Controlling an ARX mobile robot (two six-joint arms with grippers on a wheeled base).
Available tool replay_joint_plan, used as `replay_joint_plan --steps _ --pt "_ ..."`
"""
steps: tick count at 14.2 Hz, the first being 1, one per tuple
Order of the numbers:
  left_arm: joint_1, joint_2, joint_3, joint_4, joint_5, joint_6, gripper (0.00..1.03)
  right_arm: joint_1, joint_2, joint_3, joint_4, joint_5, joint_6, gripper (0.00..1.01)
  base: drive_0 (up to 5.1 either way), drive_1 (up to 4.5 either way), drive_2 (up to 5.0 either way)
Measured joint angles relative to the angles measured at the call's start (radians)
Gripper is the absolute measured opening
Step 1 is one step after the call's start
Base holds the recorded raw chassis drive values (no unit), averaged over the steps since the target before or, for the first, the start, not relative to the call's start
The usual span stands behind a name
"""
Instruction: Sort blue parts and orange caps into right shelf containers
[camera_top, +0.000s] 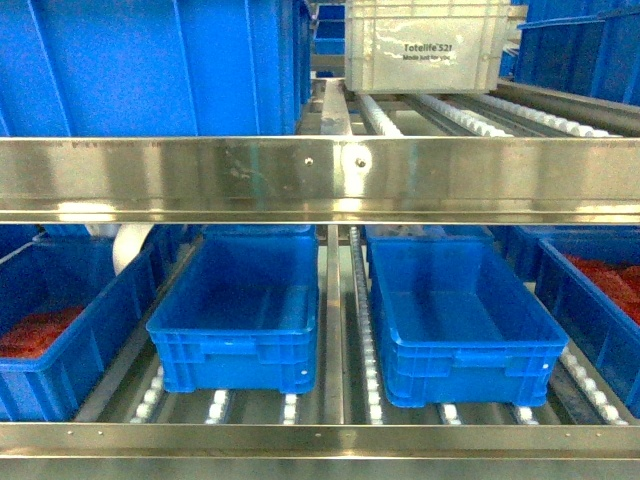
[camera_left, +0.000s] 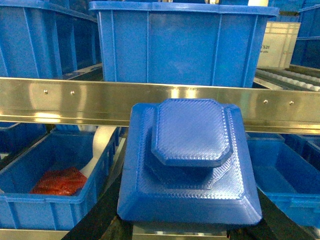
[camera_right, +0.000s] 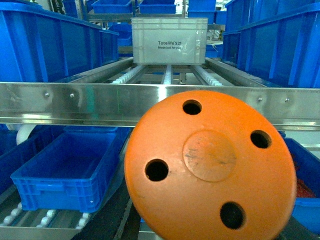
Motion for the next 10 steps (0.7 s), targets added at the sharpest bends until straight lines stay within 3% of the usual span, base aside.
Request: replay_joint_plan --steps 10 --pt "0.0 0.0 0.0 0.003 0.0 0.0 0.4 0.0 0.0 0.0 0.001 0.001 0.0 0.43 0.0 0.0 0.0"
